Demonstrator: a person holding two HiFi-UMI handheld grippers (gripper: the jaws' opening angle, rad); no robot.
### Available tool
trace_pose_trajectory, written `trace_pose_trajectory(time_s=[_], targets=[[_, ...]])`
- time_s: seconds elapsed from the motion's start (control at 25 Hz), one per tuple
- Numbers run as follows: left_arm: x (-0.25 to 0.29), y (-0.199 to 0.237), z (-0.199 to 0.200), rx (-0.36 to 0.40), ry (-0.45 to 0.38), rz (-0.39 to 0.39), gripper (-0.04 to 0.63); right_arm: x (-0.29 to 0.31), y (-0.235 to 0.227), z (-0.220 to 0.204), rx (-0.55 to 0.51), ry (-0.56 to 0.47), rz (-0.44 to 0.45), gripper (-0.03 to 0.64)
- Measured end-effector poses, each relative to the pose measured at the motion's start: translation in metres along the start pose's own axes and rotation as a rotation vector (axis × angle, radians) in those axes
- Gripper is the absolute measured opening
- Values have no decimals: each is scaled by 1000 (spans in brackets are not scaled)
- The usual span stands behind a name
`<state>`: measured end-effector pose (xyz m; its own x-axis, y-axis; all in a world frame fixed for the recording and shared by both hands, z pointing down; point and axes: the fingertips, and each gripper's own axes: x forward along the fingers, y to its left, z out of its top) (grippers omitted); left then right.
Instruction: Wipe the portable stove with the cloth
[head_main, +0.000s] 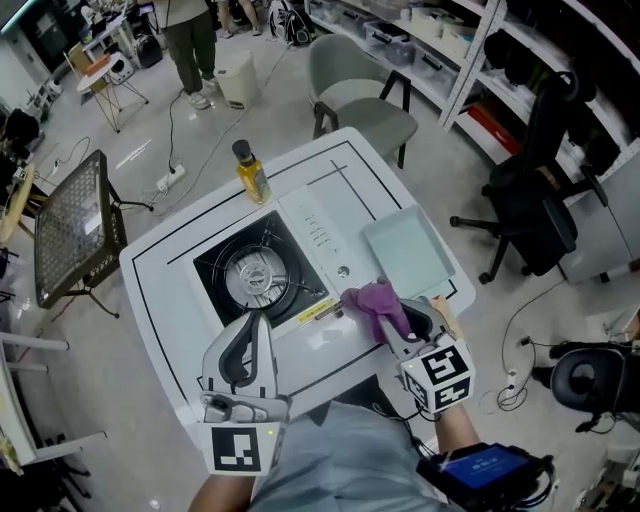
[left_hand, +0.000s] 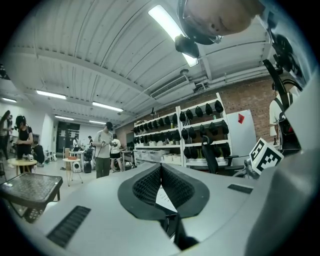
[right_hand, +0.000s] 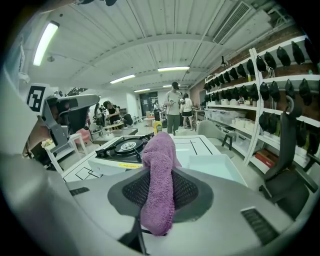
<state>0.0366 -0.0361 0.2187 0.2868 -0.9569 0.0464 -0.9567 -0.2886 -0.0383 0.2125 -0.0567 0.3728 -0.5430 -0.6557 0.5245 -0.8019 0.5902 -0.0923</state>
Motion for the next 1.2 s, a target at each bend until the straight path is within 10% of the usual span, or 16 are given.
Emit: trace_pose_trajectory(time_s=[0.52, 1.2], targets=[[11, -27, -59, 25, 170, -50, 18, 9, -2, -74, 150, 40, 6, 119], [14, -56, -64, 39, 154, -96, 18, -23, -24, -106, 203, 17, -63, 104]])
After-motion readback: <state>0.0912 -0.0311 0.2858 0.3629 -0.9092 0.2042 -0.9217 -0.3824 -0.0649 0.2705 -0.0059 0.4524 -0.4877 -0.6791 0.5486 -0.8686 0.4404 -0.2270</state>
